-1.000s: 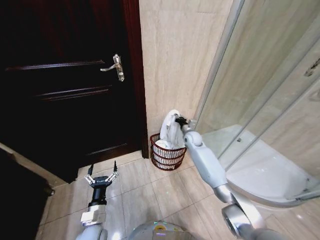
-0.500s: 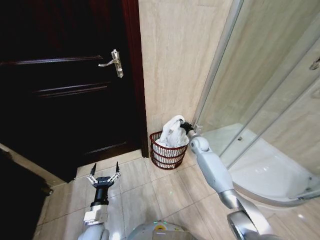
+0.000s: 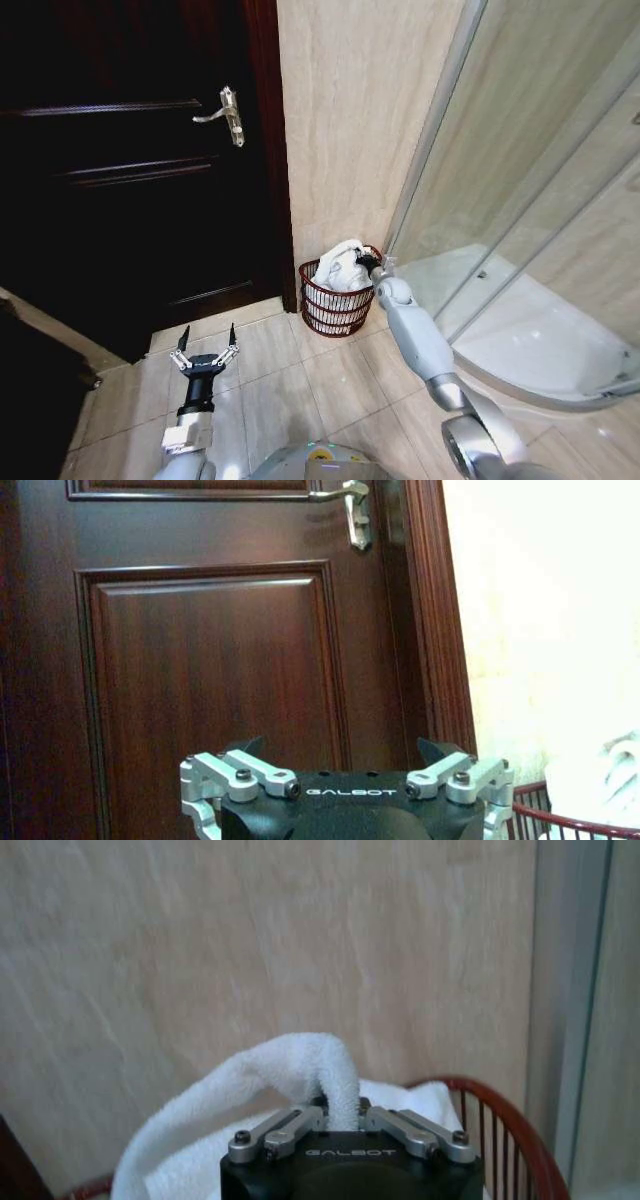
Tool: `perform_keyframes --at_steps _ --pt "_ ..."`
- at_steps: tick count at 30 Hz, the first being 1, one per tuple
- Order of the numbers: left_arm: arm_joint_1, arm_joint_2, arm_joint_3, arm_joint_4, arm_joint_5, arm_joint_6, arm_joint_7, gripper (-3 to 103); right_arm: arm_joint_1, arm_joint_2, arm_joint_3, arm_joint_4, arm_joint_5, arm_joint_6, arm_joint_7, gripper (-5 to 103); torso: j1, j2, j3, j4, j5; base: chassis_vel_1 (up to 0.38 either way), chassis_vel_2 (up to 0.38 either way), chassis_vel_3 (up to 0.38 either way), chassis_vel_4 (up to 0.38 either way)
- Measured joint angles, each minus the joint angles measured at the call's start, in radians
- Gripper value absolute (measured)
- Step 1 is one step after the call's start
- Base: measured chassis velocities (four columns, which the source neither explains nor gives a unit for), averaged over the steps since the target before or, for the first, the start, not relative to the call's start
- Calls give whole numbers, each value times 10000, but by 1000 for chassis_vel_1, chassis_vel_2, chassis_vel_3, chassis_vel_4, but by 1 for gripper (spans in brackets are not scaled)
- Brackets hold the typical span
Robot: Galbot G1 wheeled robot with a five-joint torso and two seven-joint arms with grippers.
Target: Discard the used towel into the hamper.
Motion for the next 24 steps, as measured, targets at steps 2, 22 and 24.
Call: perform_keyframes --at_steps 2,22,24 --pt "6 0 6 -18 -26 -2 1 100 -13 25 41 -30 -88 -192 -4 6 -19 -52 -35 0 -1 0 0 0 0" --pt "-840 -1 61 -1352 -960 2692 497 100 -2705 -1926 1374 5339 98 -2120 -469 66 -12 -85 -76 -2 3 0 0 0 0" --pt "-971 2 30 -1230 -980 2736 647 100 -3257 -2117 1505 5926 126 -1805 -392 71 -11 -80 -74 -4 2 0 0 0 0"
